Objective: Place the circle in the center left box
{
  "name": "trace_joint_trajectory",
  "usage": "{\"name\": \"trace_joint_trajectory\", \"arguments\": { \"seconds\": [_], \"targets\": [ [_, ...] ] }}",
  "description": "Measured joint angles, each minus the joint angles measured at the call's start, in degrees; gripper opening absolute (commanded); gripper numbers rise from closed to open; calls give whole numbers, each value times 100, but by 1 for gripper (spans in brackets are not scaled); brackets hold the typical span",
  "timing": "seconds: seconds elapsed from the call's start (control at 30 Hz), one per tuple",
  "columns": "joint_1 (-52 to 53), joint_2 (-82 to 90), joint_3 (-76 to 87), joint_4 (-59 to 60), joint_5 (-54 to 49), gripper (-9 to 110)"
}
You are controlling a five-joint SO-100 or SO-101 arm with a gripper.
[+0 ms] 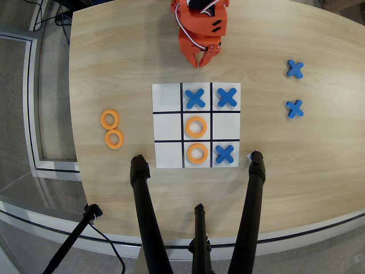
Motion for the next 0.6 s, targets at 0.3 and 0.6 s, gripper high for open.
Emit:
{"name": "trace_joint_trajectory", "arguments": {
  "seconds": [0.3,0.6],
  "targets": [
    [167,-519,-53,-193,0,4],
    [387,-958,-466,-193,-44,13]
  ]
}}
